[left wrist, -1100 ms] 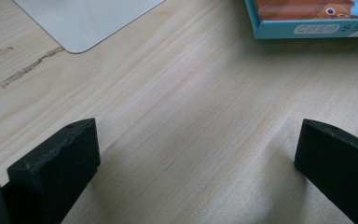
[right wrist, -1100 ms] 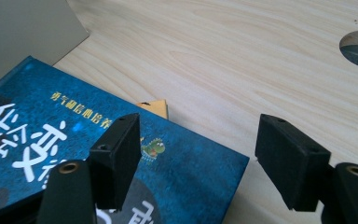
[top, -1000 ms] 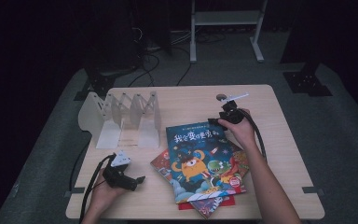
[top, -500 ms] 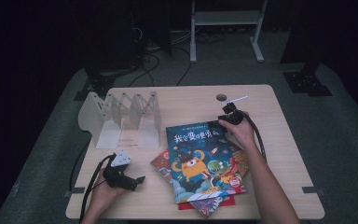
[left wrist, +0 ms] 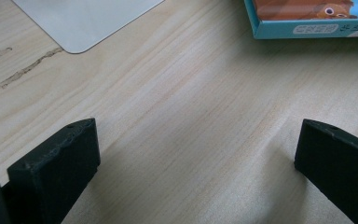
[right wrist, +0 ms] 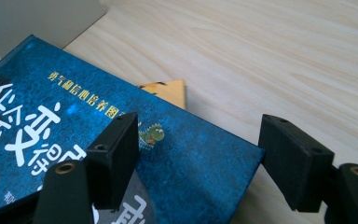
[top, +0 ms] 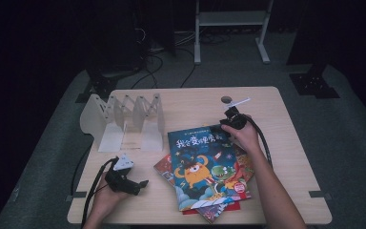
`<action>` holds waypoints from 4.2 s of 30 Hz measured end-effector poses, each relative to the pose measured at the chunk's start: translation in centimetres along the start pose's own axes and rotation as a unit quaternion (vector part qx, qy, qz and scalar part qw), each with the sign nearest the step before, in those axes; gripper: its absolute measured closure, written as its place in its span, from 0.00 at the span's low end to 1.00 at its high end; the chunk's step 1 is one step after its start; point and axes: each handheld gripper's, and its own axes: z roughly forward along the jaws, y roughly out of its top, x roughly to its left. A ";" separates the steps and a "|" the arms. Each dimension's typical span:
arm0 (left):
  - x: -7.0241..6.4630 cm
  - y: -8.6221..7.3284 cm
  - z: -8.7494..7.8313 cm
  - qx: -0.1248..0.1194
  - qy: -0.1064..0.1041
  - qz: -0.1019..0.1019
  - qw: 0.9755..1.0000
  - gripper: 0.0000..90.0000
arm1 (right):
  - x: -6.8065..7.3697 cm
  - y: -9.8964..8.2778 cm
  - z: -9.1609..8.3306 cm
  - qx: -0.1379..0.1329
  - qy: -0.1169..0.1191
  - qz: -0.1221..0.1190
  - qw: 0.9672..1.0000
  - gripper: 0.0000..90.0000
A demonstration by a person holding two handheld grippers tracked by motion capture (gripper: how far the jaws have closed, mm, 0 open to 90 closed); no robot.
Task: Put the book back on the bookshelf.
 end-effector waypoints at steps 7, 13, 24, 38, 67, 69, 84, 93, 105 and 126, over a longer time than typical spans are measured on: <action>0.0 0.0 0.0 0.000 0.000 0.000 1.000 0.00 | 1.2 0.1 0.4 0.006 0.011 -0.018 1.000 0.32; 0.0 0.0 0.0 0.000 0.000 0.000 1.000 0.00 | 2.0 0.0 0.4 0.002 -0.001 -0.034 0.999 0.31; 0.0 0.0 0.0 0.001 0.000 0.000 1.000 0.00 | 3.2 -0.3 0.0 0.004 -0.014 -0.064 0.998 0.31; 0.0 0.0 0.0 0.002 0.000 0.000 1.000 0.00 | 4.3 -1.1 -0.1 -0.003 0.007 -0.088 0.996 0.31; 0.0 0.0 0.0 0.002 0.000 0.000 1.000 0.00 | 5.8 -1.8 -1.5 0.027 0.001 -0.080 0.996 0.41; 0.0 0.0 0.0 0.002 0.000 0.000 1.000 0.00 | 5.9 -1.8 -1.2 0.026 0.016 -0.073 0.997 0.41; 0.0 0.0 0.0 0.002 0.000 0.000 1.000 0.00 | 7.9 0.5 1.8 0.036 0.041 -0.086 0.995 0.43; 0.0 0.0 0.0 0.002 0.000 0.000 1.000 0.00 | 9.5 1.6 3.4 0.037 0.050 -0.094 0.994 0.45; 0.1 0.1 -0.3 -0.005 -0.017 0.000 1.000 0.00 | 9.2 0.3 0.5 0.024 0.030 -0.107 0.994 0.47; 0.0 3.4 -1.8 -0.028 -0.069 0.023 0.997 0.00 | 7.1 -6.0 -6.8 -0.015 0.002 -0.086 0.996 0.39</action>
